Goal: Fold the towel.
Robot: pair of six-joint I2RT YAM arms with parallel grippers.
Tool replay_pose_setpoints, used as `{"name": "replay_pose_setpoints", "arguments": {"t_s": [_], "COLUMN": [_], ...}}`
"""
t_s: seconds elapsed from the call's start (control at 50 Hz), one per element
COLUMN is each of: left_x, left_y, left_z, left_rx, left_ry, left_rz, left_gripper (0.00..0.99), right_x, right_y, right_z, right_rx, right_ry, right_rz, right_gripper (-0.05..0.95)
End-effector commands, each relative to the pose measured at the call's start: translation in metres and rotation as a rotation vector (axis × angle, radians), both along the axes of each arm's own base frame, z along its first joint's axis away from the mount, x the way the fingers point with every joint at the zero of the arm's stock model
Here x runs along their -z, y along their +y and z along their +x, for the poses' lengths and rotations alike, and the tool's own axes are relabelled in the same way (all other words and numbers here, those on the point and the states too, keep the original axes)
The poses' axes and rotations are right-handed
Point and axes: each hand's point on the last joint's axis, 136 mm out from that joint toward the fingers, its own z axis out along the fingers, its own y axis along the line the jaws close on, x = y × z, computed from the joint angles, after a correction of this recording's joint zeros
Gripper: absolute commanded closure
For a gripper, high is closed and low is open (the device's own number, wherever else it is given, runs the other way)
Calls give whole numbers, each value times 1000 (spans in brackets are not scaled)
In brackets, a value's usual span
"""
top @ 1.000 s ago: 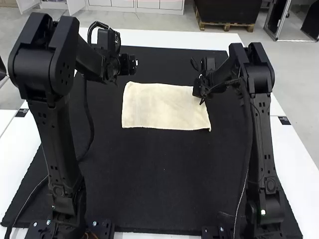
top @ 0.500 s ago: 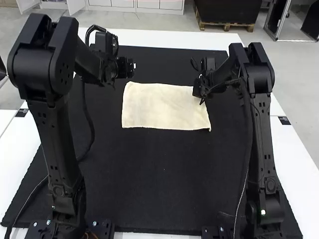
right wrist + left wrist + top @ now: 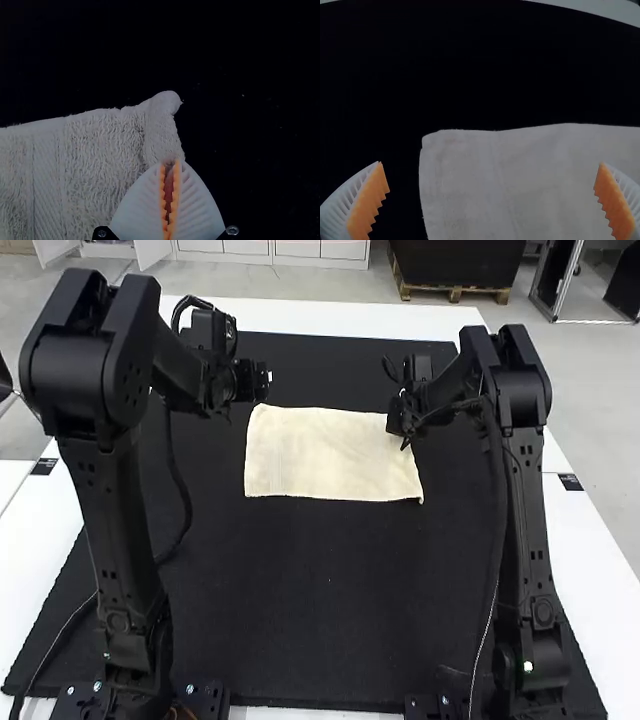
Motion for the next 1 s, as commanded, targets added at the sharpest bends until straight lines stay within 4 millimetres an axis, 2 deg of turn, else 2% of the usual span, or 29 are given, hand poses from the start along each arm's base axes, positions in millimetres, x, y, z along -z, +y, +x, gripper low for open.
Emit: {"name": "replay_pose_setpoints", "arguments": {"t_s": [0.0, 0.26, 0.56, 0.98], "left_x": [3, 9, 34, 65], "left_y": [-1, -4, -7, 0], "left_z": [5, 13, 25, 46], "left_rx": [6, 11, 29, 13], "left_ry": [2, 12, 53, 93], "left_rz": [-9, -10, -17, -15], "left_gripper": [26, 26, 26, 26], "right_x": [-19, -46, -64, -65], "right_y": [22, 13, 7, 5], "right_z": [-9, -5, -8, -18], "right_rx": [-67, -54, -52, -60], "right_ry": [6, -33, -56, -47], "right_rz": [65, 76, 85, 92], "right_gripper": [913, 915, 915, 915]}}
